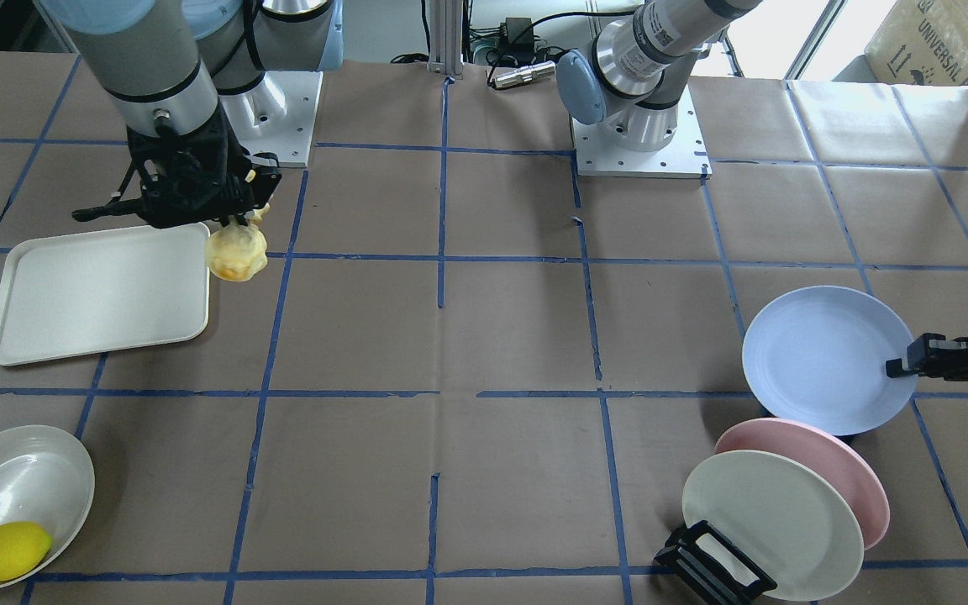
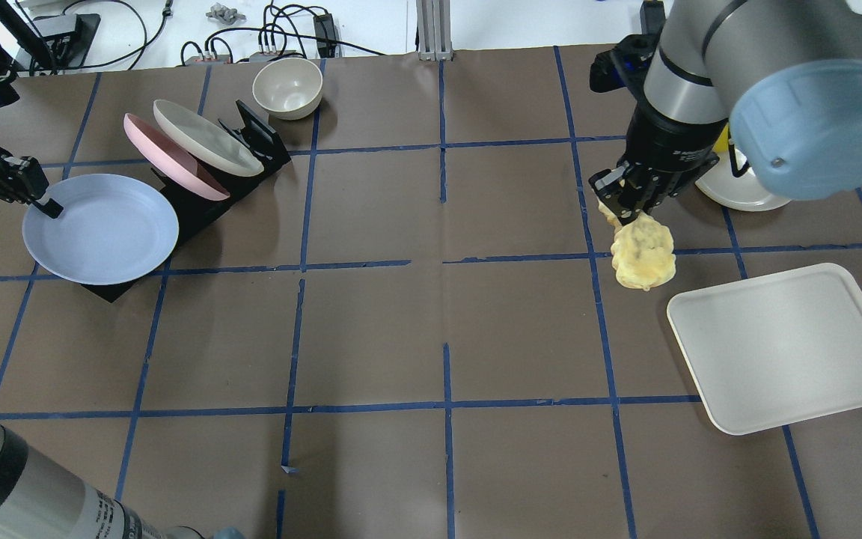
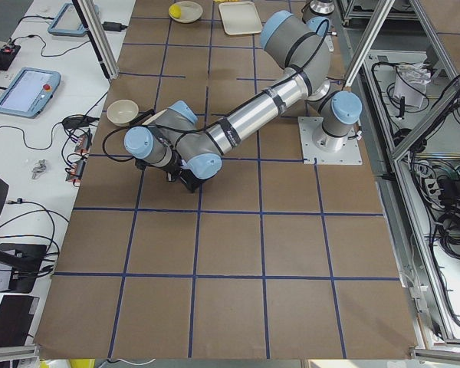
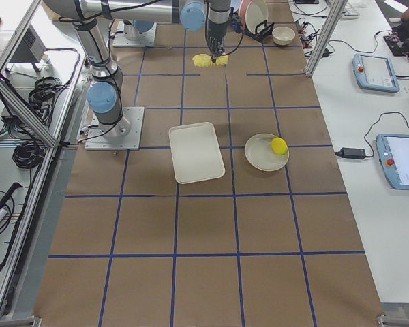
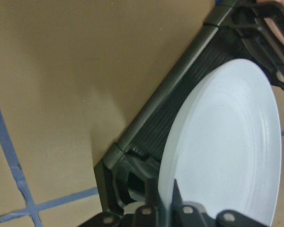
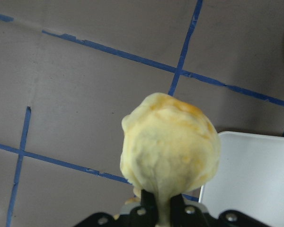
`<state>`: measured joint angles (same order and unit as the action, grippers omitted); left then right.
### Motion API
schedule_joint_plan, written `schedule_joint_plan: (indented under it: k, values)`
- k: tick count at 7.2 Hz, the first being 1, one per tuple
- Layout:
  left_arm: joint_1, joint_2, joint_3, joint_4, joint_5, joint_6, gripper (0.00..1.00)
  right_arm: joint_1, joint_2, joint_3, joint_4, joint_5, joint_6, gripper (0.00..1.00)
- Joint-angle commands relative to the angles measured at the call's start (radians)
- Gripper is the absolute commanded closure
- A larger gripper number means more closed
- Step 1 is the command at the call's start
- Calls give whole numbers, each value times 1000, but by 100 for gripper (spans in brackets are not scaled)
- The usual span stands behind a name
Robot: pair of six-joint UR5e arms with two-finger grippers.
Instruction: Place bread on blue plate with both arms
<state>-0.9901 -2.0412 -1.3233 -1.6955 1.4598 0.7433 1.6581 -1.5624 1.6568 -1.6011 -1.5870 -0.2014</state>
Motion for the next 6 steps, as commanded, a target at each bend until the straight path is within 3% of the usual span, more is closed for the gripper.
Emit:
schedule_joint_plan:
  k: [1, 3, 5, 6]
  values:
    - [-94, 198, -178, 5, -1, -158, 84, 42, 4, -6, 1, -2, 56, 92]
    - [-277, 288, -304, 22, -21, -437, 85, 42, 4, 4, 0, -8, 53, 92]
    - [-498, 267, -332, 172, -26, -684, 85, 42, 4, 5, -2, -13, 50, 91]
    - [-583, 242, -339, 247, -82, -744, 85, 42, 4, 5, -5, -25, 50, 90]
